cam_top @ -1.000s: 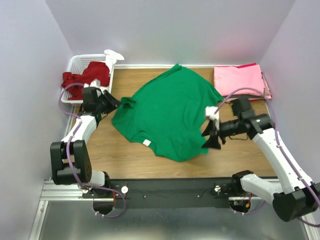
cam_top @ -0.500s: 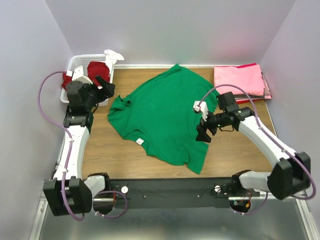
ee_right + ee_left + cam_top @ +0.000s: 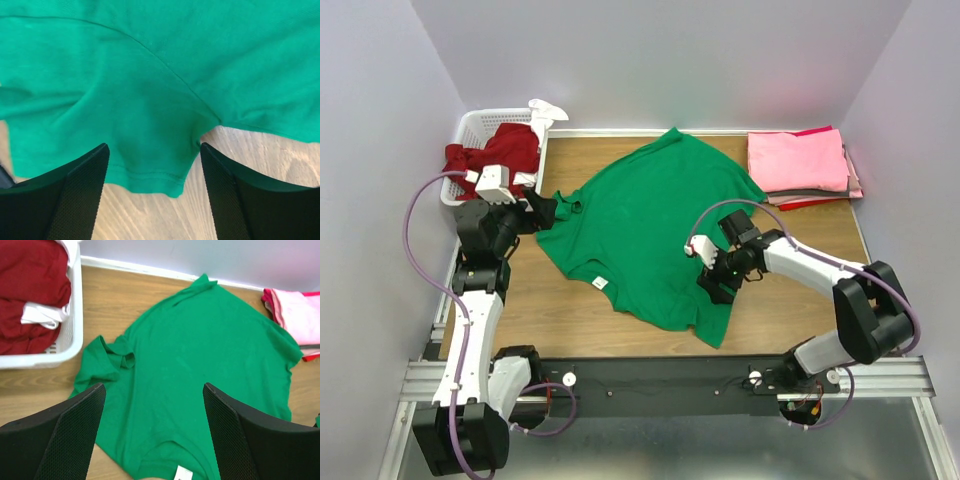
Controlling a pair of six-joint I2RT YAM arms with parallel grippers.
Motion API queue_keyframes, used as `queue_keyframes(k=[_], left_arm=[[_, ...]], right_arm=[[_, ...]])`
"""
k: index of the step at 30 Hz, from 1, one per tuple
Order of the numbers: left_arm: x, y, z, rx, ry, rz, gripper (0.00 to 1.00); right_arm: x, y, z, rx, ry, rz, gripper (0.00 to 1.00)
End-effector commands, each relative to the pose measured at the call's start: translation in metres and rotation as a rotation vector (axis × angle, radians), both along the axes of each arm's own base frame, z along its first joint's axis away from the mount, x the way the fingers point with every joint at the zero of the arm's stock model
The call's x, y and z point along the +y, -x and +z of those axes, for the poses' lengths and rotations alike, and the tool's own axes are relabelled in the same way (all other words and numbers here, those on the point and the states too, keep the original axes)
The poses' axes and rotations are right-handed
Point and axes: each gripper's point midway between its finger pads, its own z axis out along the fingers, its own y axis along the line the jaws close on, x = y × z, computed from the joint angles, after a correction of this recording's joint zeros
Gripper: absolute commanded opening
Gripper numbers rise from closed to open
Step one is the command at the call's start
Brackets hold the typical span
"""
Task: Fold and stack the t-shirts
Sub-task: Flatten the tshirt out
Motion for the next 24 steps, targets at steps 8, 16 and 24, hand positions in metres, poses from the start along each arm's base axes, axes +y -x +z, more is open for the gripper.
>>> queue_keyframes(k=[8, 16, 24], left_arm=[[-0.006, 0.005, 0.003, -0.071, -0.024, -0.045, 0.86], [-0.004, 0.006, 0.006, -0.081, -0.027, -0.034, 0.86], [-0.005, 0.005, 0.005, -0.079, -0.028, -0.034, 0.86]], right_arm=[[-0.001, 0.018, -0.042, 0.036, 0.142, 0.013, 0.5], [0.009, 0.075, -0.018, 0.138, 0.074, 0.27, 0.11], [0.015, 0.146, 0.01, 0.252, 0.059, 0.551, 0.05]])
